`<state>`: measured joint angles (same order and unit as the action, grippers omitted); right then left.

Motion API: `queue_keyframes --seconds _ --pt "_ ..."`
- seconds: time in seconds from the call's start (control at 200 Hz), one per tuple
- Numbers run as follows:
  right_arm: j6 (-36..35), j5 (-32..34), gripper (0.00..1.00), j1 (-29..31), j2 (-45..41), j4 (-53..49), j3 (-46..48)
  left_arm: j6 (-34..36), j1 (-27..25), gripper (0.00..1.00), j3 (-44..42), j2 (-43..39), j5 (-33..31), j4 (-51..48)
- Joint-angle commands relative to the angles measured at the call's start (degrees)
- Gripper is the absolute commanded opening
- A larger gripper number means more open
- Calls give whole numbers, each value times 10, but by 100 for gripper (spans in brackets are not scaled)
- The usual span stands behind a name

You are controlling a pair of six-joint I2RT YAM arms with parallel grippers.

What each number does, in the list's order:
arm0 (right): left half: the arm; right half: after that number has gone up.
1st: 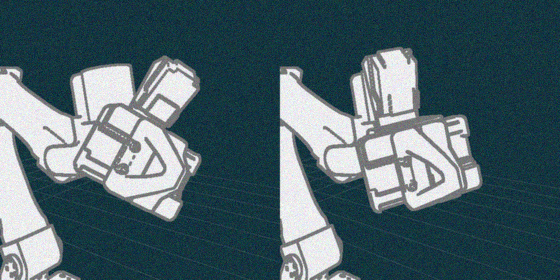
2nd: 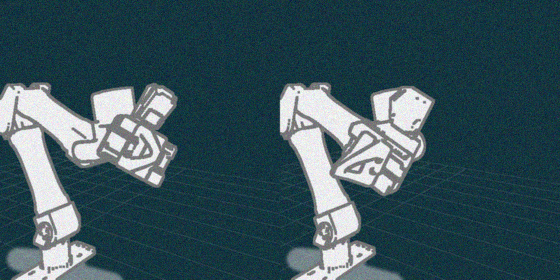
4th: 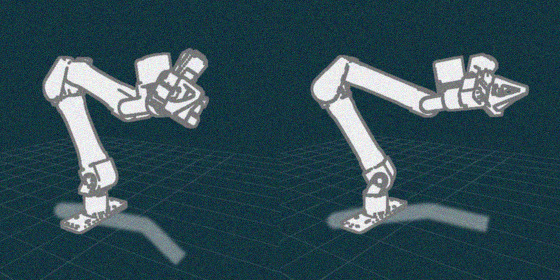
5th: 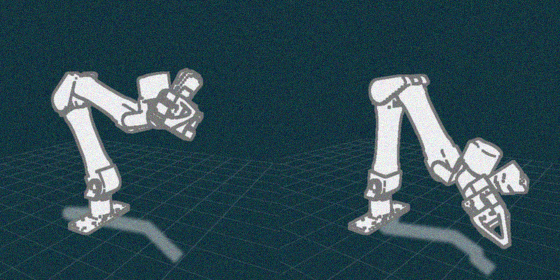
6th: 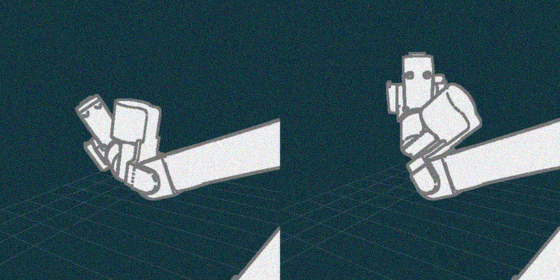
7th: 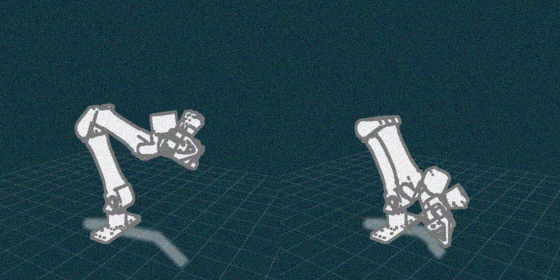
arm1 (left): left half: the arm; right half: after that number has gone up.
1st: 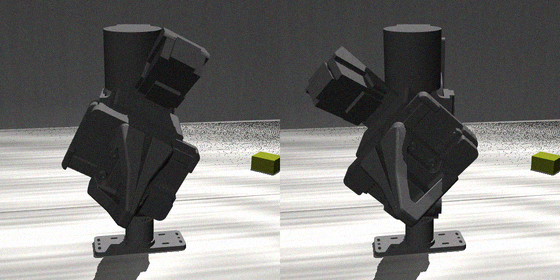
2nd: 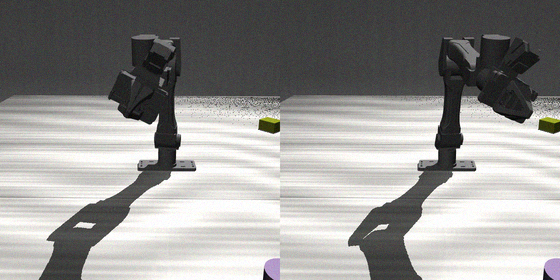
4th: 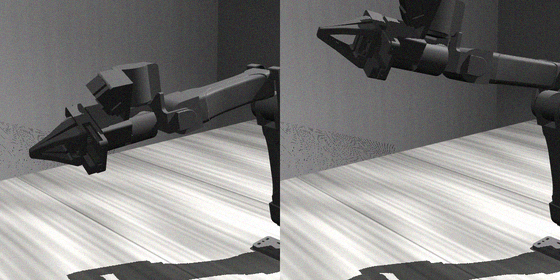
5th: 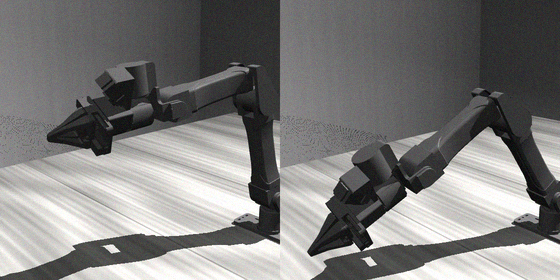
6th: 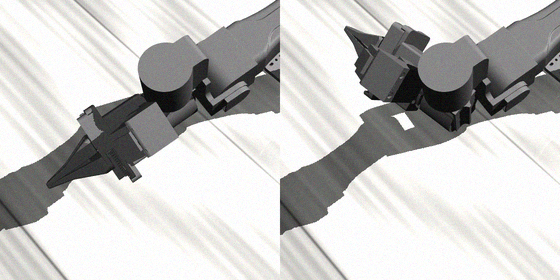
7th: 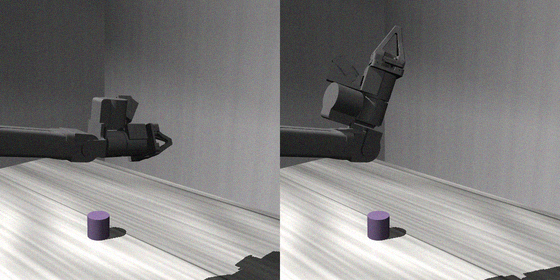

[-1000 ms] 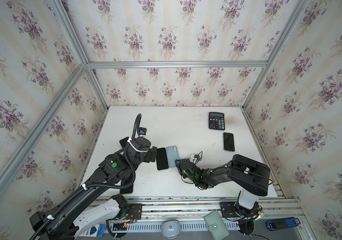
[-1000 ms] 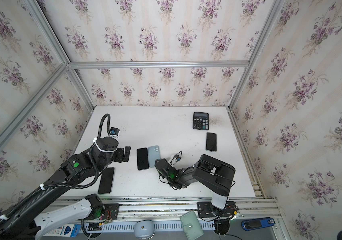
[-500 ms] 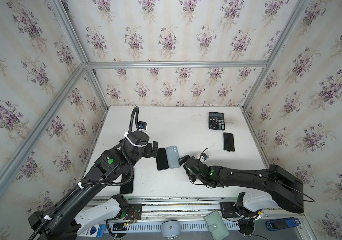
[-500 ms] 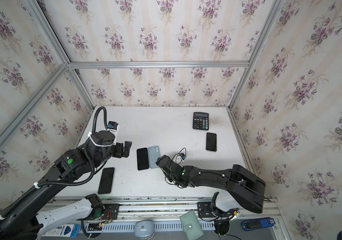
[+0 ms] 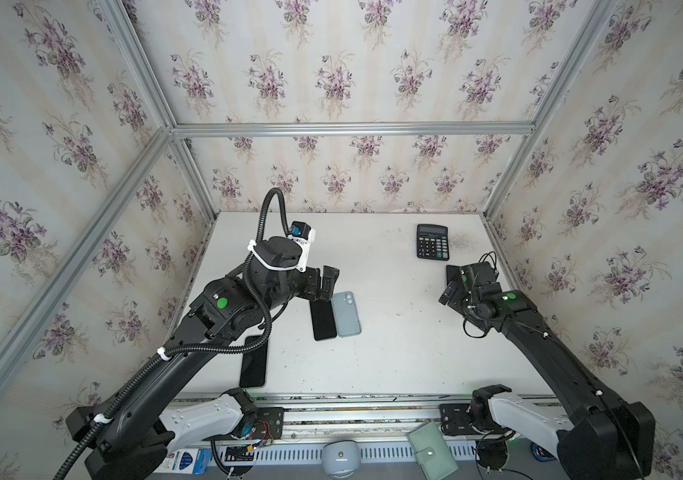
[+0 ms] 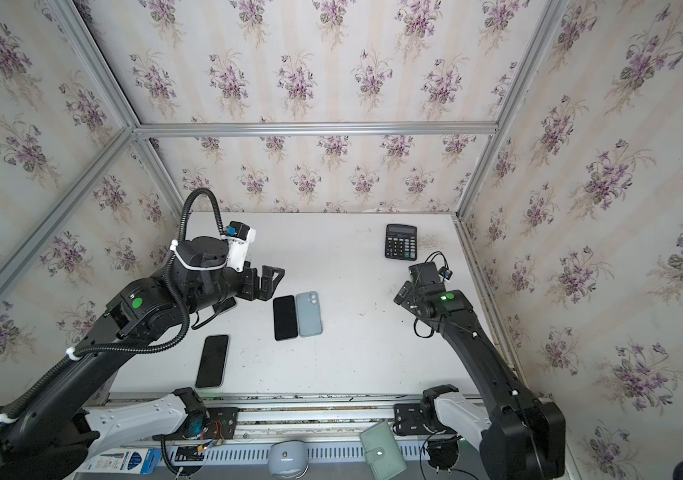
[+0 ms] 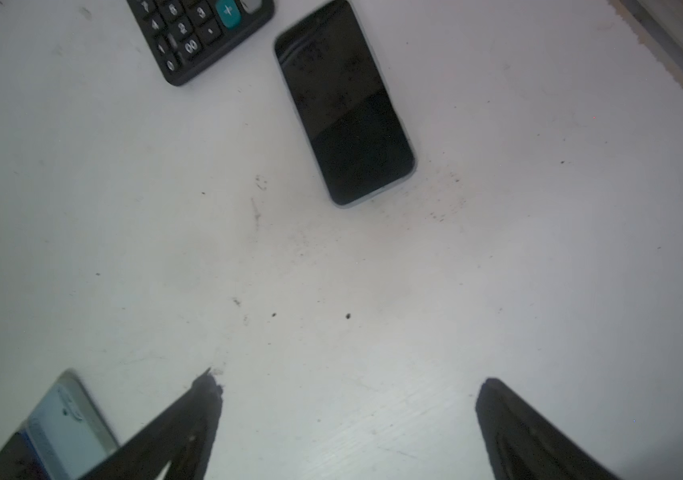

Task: Take the phone out of the phone case
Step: 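Move the right gripper to the black phone while the left gripper lifts away, then lower the right gripper and close it on the black phone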

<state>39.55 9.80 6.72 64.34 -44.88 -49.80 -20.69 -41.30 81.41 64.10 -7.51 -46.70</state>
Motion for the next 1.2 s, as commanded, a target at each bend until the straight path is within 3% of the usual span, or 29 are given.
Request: queue_keyframes --seconds 0.0,0.145,0.27,0.42,0.859,1.194 --pt "-226 -58 99 -60 65 -13 -33 -10 0 100 11 10 43 20" --pt "-309 -82 99 -80 171 41 -86 -11 0 100 25 19 50 20" --pt "-341 -123 99 -94 260 64 -138 -12 0 100 27 21 45 20" --pt "-358 -108 99 -104 342 63 -187 -15 0 100 26 21 37 19" --pt "-394 -72 99 -119 447 50 -252 -10 2 100 57 60 30 20" --pt "-409 -98 98 -133 471 52 -255 -13 3 100 84 115 45 20"
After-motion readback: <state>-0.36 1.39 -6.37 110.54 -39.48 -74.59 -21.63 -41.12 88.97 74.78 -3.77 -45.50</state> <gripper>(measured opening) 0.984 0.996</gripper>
